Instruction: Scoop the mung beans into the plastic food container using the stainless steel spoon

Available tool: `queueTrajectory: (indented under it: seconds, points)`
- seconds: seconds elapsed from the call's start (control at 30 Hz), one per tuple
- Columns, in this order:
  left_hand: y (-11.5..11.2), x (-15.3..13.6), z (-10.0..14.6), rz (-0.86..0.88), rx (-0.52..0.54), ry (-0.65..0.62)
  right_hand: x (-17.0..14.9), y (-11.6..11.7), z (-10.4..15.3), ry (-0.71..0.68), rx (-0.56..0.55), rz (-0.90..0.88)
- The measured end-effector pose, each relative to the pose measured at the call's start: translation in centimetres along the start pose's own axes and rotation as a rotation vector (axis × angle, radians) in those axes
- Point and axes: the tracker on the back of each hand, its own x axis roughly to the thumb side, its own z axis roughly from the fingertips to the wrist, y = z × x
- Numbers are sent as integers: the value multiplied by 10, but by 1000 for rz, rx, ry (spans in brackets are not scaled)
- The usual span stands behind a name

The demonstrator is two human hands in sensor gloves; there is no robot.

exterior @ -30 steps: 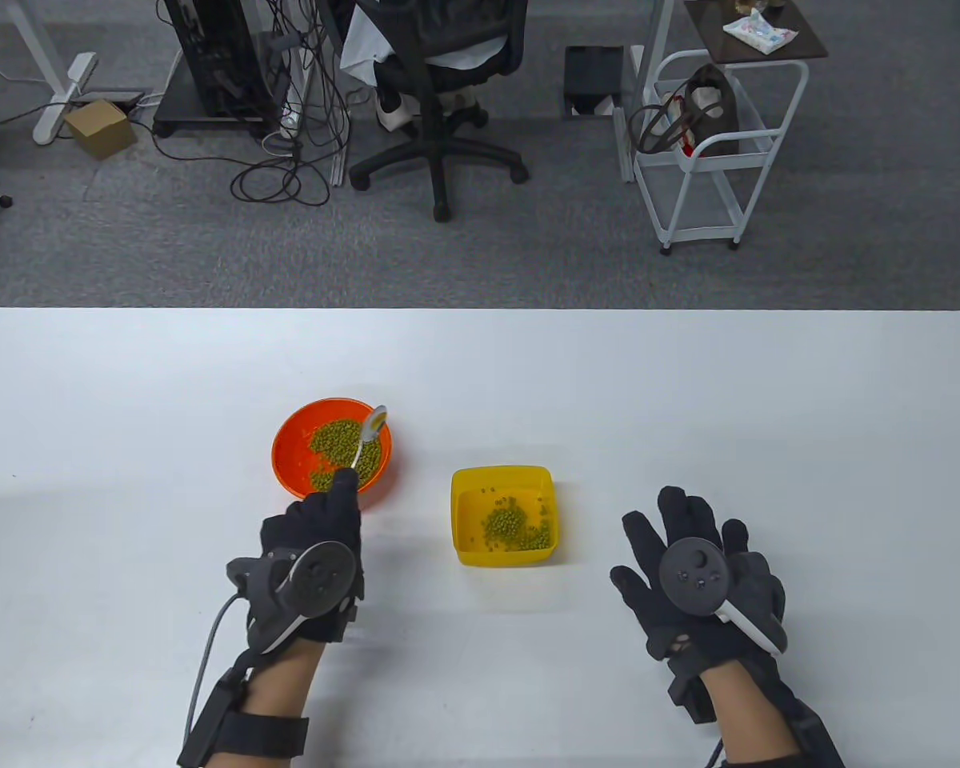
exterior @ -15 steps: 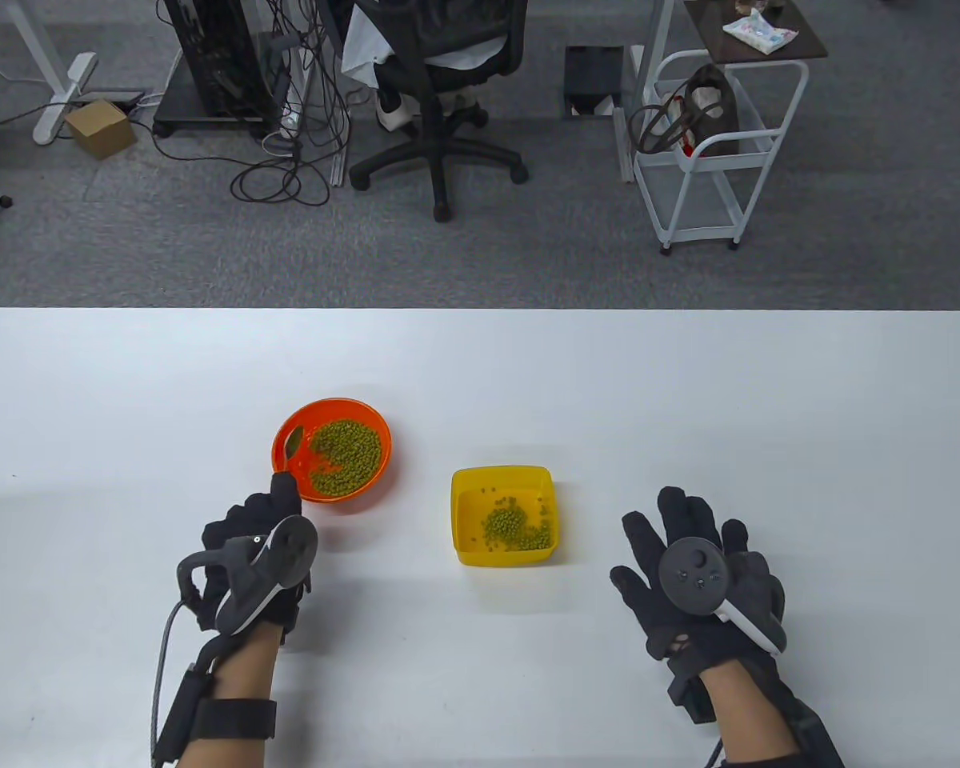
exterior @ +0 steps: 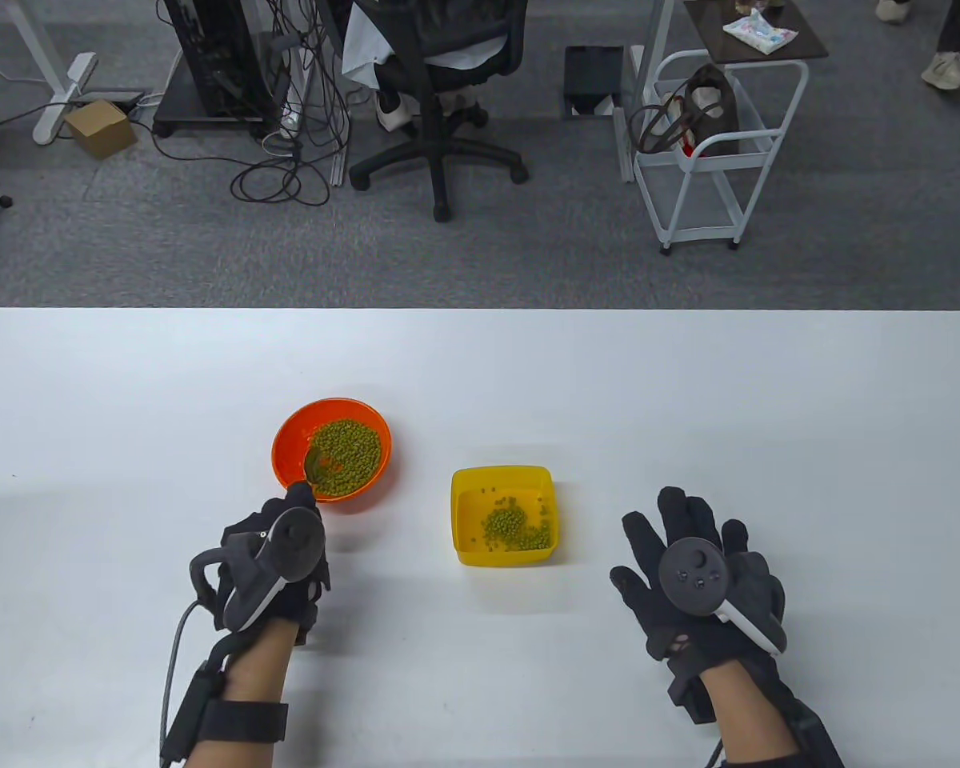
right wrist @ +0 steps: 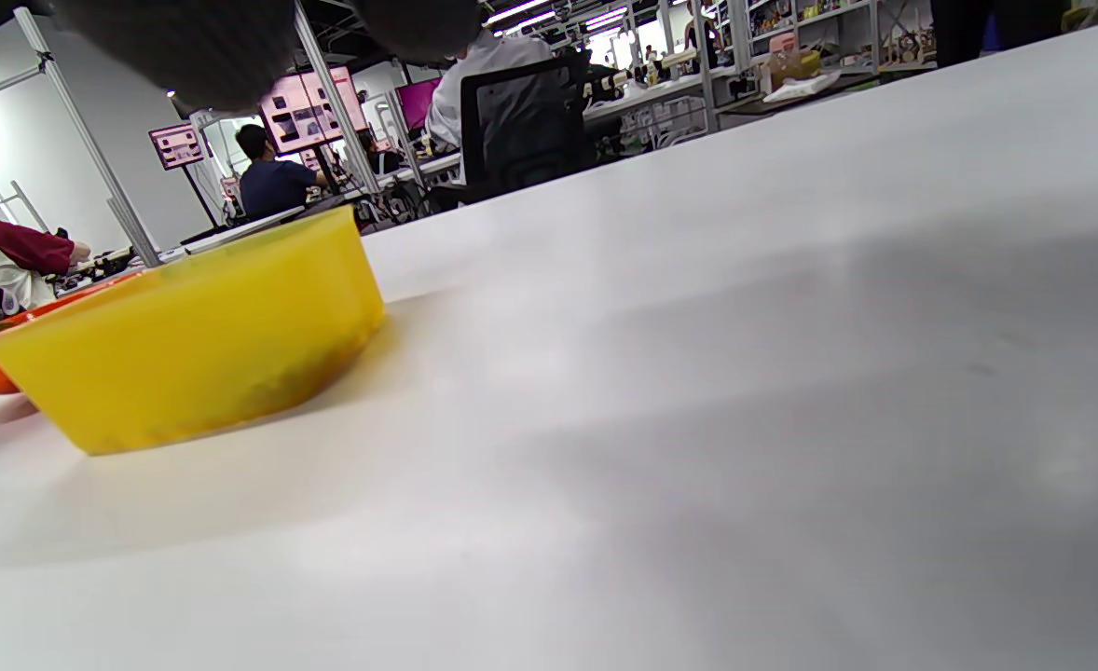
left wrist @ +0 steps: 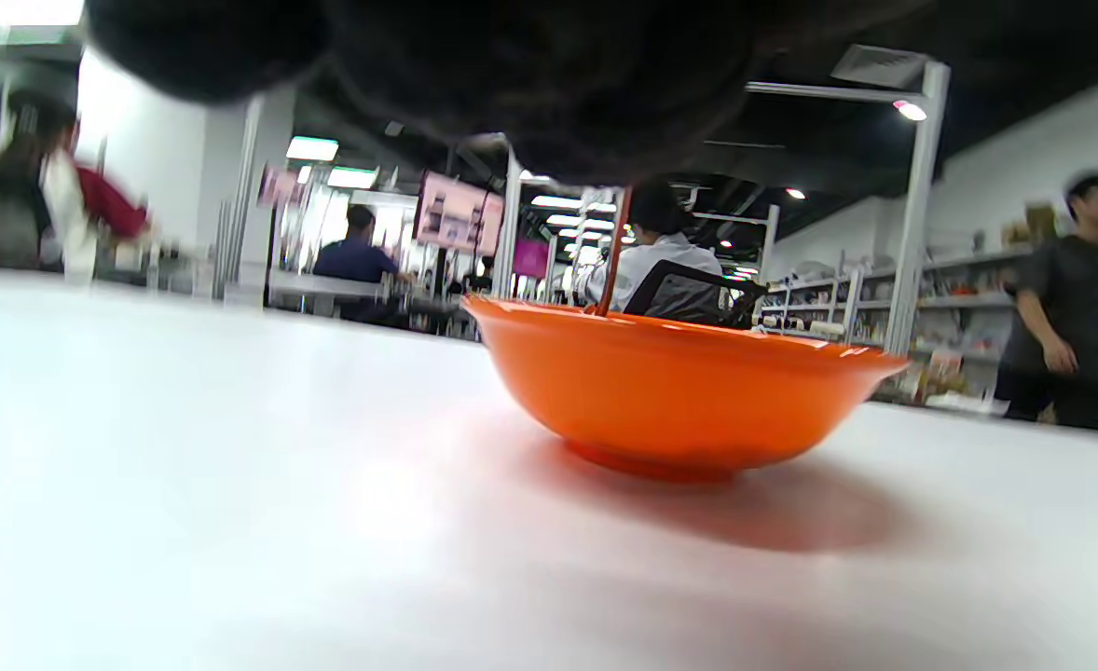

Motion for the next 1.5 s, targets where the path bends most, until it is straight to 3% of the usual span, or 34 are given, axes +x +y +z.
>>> queueTrajectory:
  seconds: [0.27, 0.57, 0.9, 1.27, 1.5]
  points:
    - [-18, -14, -3, 368, -124, 98, 0, 0, 0, 3, 9, 3]
    - [-49, -39, -4, 950, -320, 295, 0, 0, 0, 9, 19, 0]
    - [-40, -59, -3, 1019, -222, 362, 0, -1, 0, 12, 15, -6]
    - [-46, -80, 3, 1322, -219, 466, 0, -1, 0, 8, 6, 5]
    - [-45, -79, 2, 1243, -210, 449, 0, -1, 0, 12, 14, 11]
